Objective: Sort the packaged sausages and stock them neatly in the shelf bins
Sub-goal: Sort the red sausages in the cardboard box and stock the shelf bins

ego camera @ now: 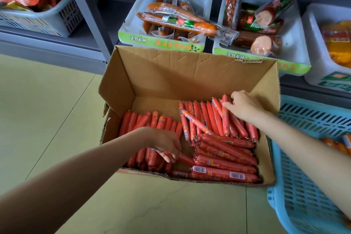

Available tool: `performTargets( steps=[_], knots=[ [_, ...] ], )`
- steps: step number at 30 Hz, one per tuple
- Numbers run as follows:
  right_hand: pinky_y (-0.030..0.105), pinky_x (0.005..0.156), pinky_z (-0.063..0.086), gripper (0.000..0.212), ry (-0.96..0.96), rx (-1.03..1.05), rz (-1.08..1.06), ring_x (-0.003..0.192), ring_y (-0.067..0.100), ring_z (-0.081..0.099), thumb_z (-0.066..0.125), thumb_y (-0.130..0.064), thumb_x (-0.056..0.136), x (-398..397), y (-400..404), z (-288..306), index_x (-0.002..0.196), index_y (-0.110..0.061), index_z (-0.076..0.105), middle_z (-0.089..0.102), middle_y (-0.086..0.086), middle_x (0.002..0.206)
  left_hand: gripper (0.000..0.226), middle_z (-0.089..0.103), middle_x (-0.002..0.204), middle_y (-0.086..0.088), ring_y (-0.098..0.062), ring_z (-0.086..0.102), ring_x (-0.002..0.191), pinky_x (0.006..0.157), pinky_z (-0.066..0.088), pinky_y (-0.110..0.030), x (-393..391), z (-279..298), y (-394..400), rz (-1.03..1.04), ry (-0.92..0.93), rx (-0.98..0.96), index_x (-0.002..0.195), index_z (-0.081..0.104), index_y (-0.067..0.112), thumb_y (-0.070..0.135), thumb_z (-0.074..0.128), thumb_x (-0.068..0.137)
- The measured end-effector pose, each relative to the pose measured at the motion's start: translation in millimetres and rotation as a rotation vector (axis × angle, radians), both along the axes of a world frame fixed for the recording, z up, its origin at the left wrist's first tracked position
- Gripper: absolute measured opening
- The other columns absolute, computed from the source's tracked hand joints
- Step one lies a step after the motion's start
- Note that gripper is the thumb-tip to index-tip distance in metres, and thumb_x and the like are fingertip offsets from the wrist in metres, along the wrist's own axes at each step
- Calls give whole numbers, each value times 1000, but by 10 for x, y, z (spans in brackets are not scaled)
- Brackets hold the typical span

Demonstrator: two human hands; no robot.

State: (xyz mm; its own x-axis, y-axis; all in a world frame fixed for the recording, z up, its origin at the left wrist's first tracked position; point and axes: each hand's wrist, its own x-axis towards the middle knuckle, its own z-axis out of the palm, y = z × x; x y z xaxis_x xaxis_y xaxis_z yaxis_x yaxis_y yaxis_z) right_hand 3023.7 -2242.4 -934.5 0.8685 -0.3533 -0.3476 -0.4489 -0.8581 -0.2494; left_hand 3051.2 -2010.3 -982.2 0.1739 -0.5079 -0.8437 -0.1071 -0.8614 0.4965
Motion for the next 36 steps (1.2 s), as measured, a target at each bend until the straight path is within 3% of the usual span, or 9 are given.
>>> performTargets(
  steps=[3,8,12,16,21,24,29,33,36],
  knots=[
    [31,98,37,45,25,74,427,118,21,49,58,-40,90,-146,220,126,126,-13,54,52,6,127,32,55,83,2,-13,60,77,65,51,-11,-76,115,-112,-94,-34,33,122,52,-8,2,53,92],
    [37,112,27,85,373,152,785,138,19,23,72,-51,75,-513,529,-13,145,-32,27,24,-3,149,50,43,140,-13,-22,54,107,95,46,-30,-120,153,-191,-194,-45,36,141,37,5,2,53,93],
    [49,111,23,84,333,-173,908,138,33,16,71,-52,73,-621,625,-122,143,-35,28,14,6,150,47,51,116,-8,-11,58,85,70,55,-15,-38,124,-128,-60,76,-39,135,45,3,-4,54,90],
    [47,96,39,75,394,-304,924,124,36,37,76,-46,71,-478,798,-83,136,-29,42,27,11,138,35,62,96,-4,-14,64,86,75,56,-19,22,159,-47,164,187,-120,125,53,-4,-7,52,90],
    [31,68,42,48,218,-94,835,98,25,57,73,-33,72,-494,639,-33,116,-25,55,45,1,114,28,71,88,-4,-14,69,86,74,54,-15,58,265,28,337,324,-197,112,61,1,-10,52,88],
    [31,69,47,38,98,50,710,91,16,57,74,-36,70,-577,454,9,104,-27,60,51,-7,102,32,71,91,-5,-15,68,90,80,54,-16,52,299,50,355,340,-226,118,58,-2,-10,52,88],
    [32,76,47,49,76,127,624,95,14,54,75,-38,70,-587,306,82,115,-32,57,51,-9,108,30,69,101,-12,-18,69,89,88,53,-22,62,299,9,365,300,-262,118,58,-5,-5,56,88],
    [26,58,39,33,18,19,733,80,15,51,70,-30,70,-601,475,-31,99,-20,58,46,-6,89,13,70,82,-9,-10,68,71,72,55,-15,40,304,-5,483,160,-345,98,66,0,3,63,86],
    [25,54,34,28,-91,164,587,65,8,44,74,-24,61,-467,377,40,79,-24,52,45,-10,75,5,64,62,4,1,57,52,51,45,-8,196,437,128,696,2,-477,83,65,7,11,64,85]
  ],
)
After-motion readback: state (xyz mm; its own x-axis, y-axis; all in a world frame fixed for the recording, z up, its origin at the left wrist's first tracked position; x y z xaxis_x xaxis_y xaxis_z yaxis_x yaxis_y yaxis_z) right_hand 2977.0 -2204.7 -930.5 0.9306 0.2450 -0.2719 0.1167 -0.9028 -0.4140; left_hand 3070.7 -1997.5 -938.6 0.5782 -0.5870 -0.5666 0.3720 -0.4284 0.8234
